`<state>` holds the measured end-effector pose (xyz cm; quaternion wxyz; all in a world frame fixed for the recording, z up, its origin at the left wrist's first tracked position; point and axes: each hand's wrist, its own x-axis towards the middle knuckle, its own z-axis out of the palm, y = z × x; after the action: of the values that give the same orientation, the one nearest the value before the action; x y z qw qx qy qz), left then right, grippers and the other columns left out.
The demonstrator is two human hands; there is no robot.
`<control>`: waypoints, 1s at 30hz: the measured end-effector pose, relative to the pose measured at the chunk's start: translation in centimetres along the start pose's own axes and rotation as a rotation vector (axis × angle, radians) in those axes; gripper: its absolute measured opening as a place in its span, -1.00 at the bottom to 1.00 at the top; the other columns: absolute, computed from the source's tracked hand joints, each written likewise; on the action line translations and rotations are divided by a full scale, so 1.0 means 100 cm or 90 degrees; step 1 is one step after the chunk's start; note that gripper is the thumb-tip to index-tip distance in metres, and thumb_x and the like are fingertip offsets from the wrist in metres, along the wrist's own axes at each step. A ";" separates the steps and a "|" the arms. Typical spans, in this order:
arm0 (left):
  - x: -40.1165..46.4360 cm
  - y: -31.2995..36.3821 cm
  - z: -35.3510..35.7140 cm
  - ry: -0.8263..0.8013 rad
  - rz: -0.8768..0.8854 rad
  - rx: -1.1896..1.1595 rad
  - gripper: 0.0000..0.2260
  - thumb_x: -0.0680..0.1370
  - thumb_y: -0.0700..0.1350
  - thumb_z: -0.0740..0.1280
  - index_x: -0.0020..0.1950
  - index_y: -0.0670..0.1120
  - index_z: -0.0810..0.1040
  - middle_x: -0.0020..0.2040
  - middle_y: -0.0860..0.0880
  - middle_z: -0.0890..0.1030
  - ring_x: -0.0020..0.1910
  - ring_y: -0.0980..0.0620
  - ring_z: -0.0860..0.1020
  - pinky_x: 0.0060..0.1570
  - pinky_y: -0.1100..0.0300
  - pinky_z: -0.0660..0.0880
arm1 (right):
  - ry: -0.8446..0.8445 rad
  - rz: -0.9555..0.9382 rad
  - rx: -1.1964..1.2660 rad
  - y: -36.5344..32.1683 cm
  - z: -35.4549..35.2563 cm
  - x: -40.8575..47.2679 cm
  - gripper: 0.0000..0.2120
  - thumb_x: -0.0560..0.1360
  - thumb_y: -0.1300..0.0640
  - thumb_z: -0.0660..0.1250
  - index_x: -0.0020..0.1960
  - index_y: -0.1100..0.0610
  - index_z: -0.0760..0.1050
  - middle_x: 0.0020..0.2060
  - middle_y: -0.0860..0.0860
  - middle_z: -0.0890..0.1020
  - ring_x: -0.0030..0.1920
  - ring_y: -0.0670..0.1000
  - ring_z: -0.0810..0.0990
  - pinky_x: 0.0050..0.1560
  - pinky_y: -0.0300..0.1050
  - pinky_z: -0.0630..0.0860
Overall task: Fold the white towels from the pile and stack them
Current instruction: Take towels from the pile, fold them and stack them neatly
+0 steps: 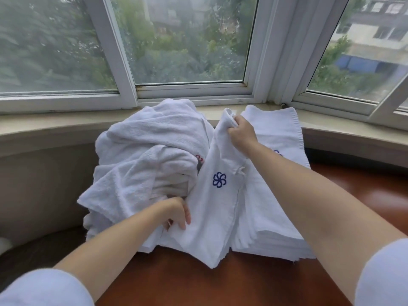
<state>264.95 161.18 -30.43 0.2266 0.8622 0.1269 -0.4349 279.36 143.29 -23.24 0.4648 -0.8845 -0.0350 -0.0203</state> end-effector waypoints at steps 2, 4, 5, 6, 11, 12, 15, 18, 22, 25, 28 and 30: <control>-0.002 0.003 0.007 0.017 -0.027 0.069 -0.76 0.52 -0.27 0.38 0.18 -0.14 0.60 0.23 -0.20 0.56 0.08 -0.13 0.58 0.02 0.12 0.57 | 0.008 -0.017 -0.016 -0.002 0.000 -0.001 -0.81 0.42 0.29 0.08 -0.27 0.03 0.29 -0.35 -0.03 0.42 -0.26 0.07 0.41 -0.24 -0.06 0.32; -0.005 0.010 0.009 0.016 -0.073 0.135 -0.68 0.58 -0.19 0.30 0.33 -0.23 0.48 0.30 -0.23 0.52 0.12 -0.10 0.58 -0.09 0.23 0.50 | 0.025 -0.032 -0.038 -0.004 -0.004 0.001 -0.82 0.43 0.27 0.07 -0.18 0.03 0.37 -0.29 -0.02 0.48 -0.18 0.12 0.46 -0.17 -0.01 0.38; -0.005 0.015 0.005 -0.004 -0.100 0.152 -0.62 0.61 -0.14 0.27 0.39 -0.29 0.40 0.33 -0.26 0.49 0.16 -0.13 0.57 -0.04 0.24 0.50 | 0.034 -0.034 -0.052 -0.006 -0.006 0.002 -0.79 0.43 0.26 0.07 -0.12 0.00 0.39 -0.26 -0.01 0.51 -0.15 0.13 0.47 -0.12 0.00 0.40; -0.005 0.019 -0.002 -0.030 -0.128 0.146 -0.57 0.63 -0.10 0.24 0.41 -0.34 0.34 0.35 -0.28 0.46 0.20 -0.17 0.55 0.06 0.18 0.52 | 0.039 -0.038 -0.073 -0.007 -0.008 0.003 -0.77 0.43 0.26 0.07 -0.10 -0.02 0.40 -0.26 -0.03 0.52 -0.14 0.13 0.47 -0.07 -0.01 0.39; -0.016 0.059 -0.067 0.334 0.162 0.005 -0.83 0.47 -0.21 0.24 -0.04 -0.17 0.60 -0.15 -0.08 0.68 -0.16 -0.10 0.66 -0.31 0.18 0.53 | 0.160 -0.298 -0.255 -0.013 -0.014 0.001 -0.84 0.39 0.34 0.20 -0.16 0.16 0.50 -0.33 0.05 0.57 -0.23 0.21 0.49 -0.11 -0.04 0.29; -0.020 0.065 -0.081 0.475 0.218 -0.004 -0.86 0.45 -0.18 0.27 -0.07 -0.10 0.59 -0.16 -0.01 0.65 -0.15 -0.06 0.62 -0.30 0.19 0.47 | 0.195 -0.375 -0.266 -0.015 -0.015 0.001 -0.85 0.35 0.38 0.24 -0.17 0.22 0.53 -0.29 0.09 0.60 -0.25 0.21 0.52 -0.13 -0.04 0.30; -0.012 0.078 -0.116 0.589 0.334 -0.063 -0.68 0.42 -0.21 0.31 0.15 0.01 0.56 -0.10 0.07 0.56 -0.06 -0.03 0.55 -0.20 0.19 0.39 | 0.262 -0.483 -0.259 -0.015 -0.019 0.002 -0.82 0.29 0.46 0.30 -0.16 0.27 0.57 -0.25 0.13 0.63 -0.29 0.21 0.56 -0.19 0.03 0.40; 0.001 0.091 -0.137 0.506 0.416 -0.154 -0.27 0.39 -0.29 0.43 0.50 0.00 0.26 0.16 -0.01 0.47 0.07 0.00 0.49 0.02 0.20 0.42 | 0.277 -0.500 -0.274 -0.005 -0.021 0.002 -0.80 0.31 0.46 0.33 -0.13 0.25 0.56 -0.25 0.14 0.62 -0.29 0.21 0.56 -0.16 0.08 0.44; 0.017 0.116 -0.149 0.283 0.485 -0.361 -0.01 0.39 -0.33 0.49 0.58 0.08 -0.08 0.31 -0.07 0.44 0.27 0.00 0.47 0.25 0.09 0.46 | 0.262 -0.521 -0.281 0.004 -0.023 0.008 -0.60 0.30 0.43 0.44 -0.04 0.11 0.33 -0.28 0.17 0.58 -0.36 0.17 0.51 -0.26 -0.02 0.39; 0.026 0.128 -0.157 0.215 0.513 -0.358 -0.34 0.30 -0.19 0.54 0.37 -0.03 0.43 0.04 -0.06 0.67 0.04 -0.01 0.63 0.10 0.12 0.55 | 0.223 -0.452 -0.284 0.011 -0.028 0.020 -0.77 0.40 0.34 0.43 -0.03 0.22 0.42 -0.28 0.20 0.55 -0.38 0.21 0.49 -0.30 -0.09 0.24; 0.039 0.134 -0.164 0.348 0.460 -0.387 -0.55 0.16 -0.04 0.53 0.03 -0.06 0.61 -0.07 0.01 0.69 -0.04 0.05 0.64 -0.03 0.14 0.59 | 0.130 -0.294 -0.415 0.018 -0.028 0.040 -0.78 0.53 0.12 0.31 0.09 0.25 0.47 -0.16 0.15 0.58 -0.19 0.25 0.51 -0.22 -0.04 0.20; 0.050 0.140 -0.168 0.460 0.401 -0.378 -0.55 0.19 -0.04 0.54 0.04 -0.09 0.57 -0.05 -0.03 0.66 -0.04 0.03 0.63 -0.04 0.06 0.59 | 0.061 -0.230 -0.501 0.018 -0.023 0.054 -0.75 0.52 0.09 0.24 0.16 0.17 0.43 -0.09 0.10 0.59 -0.05 0.19 0.52 -0.13 -0.02 0.25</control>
<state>285.35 157.59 -21.86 0.5208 0.8517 0.0500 0.0310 284.83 140.60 -23.01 0.0822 -0.9721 -0.1571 -0.1537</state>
